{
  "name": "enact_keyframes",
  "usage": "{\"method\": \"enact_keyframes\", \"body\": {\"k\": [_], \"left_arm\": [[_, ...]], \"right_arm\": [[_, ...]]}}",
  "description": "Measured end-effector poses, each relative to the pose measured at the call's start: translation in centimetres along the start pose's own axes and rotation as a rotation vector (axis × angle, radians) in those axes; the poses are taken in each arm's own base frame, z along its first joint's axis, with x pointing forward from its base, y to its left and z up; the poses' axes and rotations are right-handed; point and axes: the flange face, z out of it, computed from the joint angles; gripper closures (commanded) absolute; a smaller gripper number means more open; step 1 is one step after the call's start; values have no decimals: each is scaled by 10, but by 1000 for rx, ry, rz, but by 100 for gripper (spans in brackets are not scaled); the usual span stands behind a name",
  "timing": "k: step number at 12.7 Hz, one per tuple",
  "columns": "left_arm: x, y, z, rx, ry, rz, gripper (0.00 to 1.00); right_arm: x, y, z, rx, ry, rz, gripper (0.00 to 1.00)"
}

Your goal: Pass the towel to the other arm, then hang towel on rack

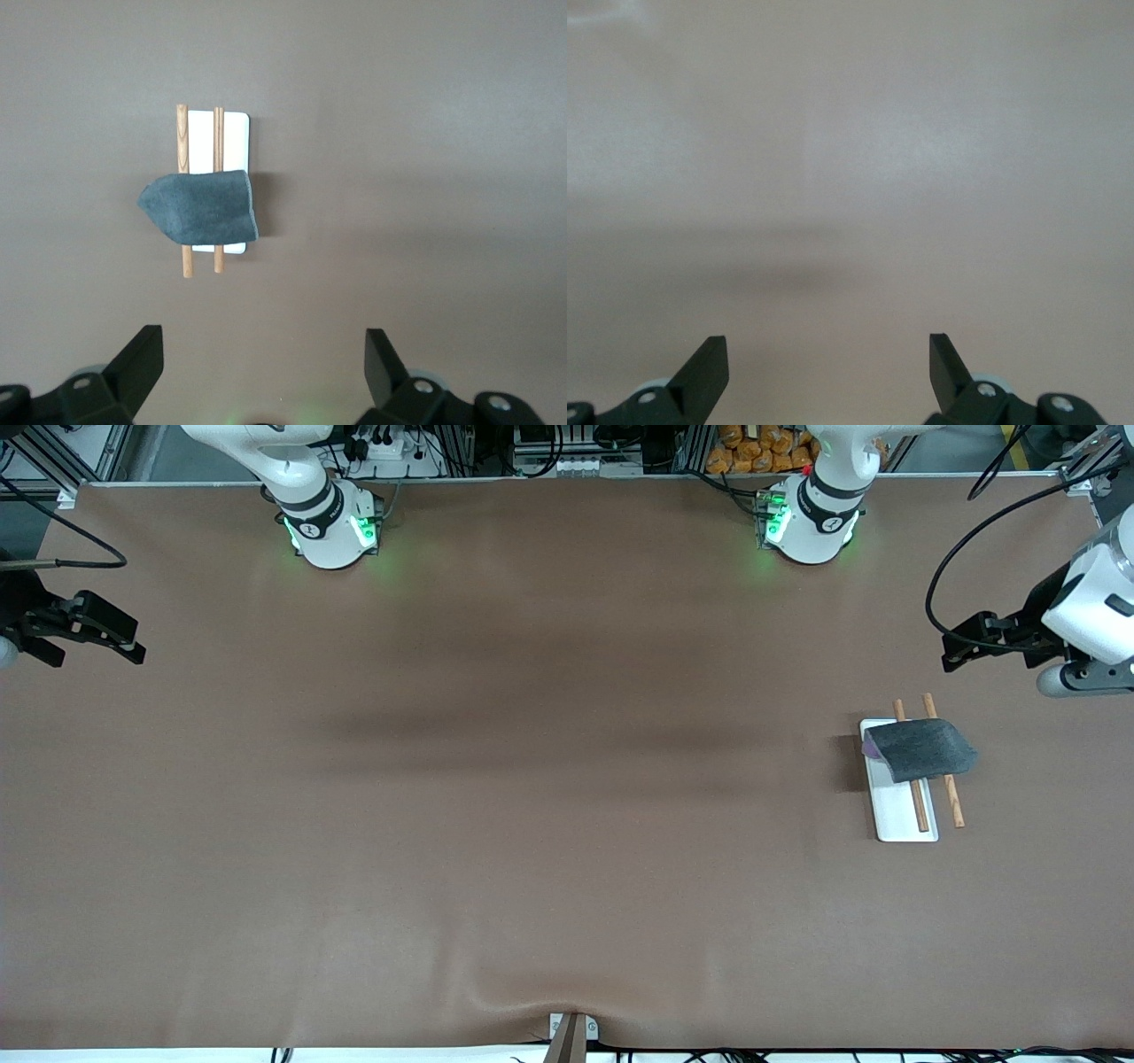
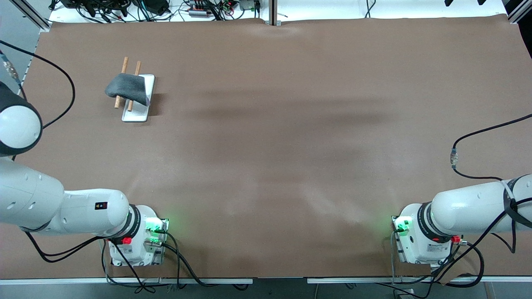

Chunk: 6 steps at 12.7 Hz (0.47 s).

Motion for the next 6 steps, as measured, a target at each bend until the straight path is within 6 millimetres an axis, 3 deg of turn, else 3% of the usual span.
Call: {"method": "enact_keyframes", "body": {"k": [3, 6], "left_arm": [[-15, 2, -4, 8, -3, -11, 0], [-18, -9, -7, -15, -6, -34, 0]], "right_arm": [[4, 1, 3, 0, -5, 4, 0], [4, 1, 3, 0, -4, 5, 0]]}}
